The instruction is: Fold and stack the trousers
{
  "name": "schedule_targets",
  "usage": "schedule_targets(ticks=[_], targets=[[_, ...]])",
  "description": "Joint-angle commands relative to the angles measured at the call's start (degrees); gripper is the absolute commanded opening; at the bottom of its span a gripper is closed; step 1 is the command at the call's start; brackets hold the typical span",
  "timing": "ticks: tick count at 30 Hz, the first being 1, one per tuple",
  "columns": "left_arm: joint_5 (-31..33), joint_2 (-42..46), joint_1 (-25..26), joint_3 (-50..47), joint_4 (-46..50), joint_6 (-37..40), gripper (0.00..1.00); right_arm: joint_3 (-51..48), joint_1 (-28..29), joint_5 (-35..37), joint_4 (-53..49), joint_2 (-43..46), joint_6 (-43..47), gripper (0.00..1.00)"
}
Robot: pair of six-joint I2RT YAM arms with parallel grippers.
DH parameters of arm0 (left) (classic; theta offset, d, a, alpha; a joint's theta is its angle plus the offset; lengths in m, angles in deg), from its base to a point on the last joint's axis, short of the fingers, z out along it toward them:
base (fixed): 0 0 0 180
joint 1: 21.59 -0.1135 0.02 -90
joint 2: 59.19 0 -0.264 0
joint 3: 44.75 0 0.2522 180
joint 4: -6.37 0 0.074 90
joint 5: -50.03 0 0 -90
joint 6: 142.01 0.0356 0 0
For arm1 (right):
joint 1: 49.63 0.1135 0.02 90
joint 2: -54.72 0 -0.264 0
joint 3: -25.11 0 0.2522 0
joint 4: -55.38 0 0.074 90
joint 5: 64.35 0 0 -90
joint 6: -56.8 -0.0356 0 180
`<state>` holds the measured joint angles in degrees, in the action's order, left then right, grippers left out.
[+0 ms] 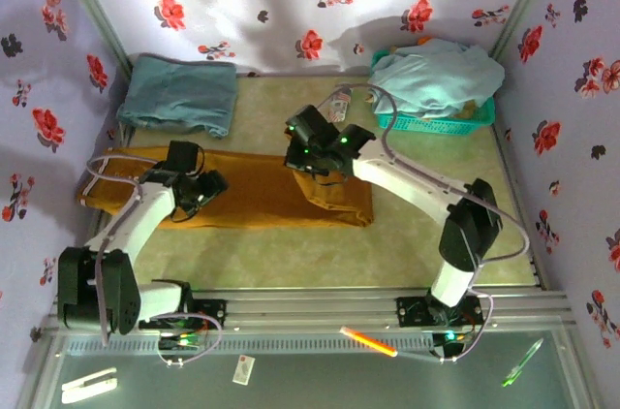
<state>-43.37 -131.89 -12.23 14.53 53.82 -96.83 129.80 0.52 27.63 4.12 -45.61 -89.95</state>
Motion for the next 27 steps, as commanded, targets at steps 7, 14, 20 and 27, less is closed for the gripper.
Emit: schedule_targets(ticks=[7, 14, 20, 27], targets=[[1.99, -2.98, -0.66, -2.06, -4.91, -1.47, 0.74, 13.61, 4.31, 0.42, 3.75, -12.4, -6.68, 0.0], [1.42, -3.72, -1.02, -2.8, -6.26, -1.79, 0.74, 16.63, 5.42, -0.74, 3.97, -18.78, -8.57, 0.0], [1.11, -1.76, -1.79, -3.42, -5.56, -2.02, 0.74, 20.83, 6.22, -2.76, 3.79, -24.03, -10.06, 0.0], [1.11, 5.92, -6.54, -4.63, -0.63, -2.29, 0.8, 28.44, 6.28, -12.55, 3.01, -29.4, -9.4, 0.47]])
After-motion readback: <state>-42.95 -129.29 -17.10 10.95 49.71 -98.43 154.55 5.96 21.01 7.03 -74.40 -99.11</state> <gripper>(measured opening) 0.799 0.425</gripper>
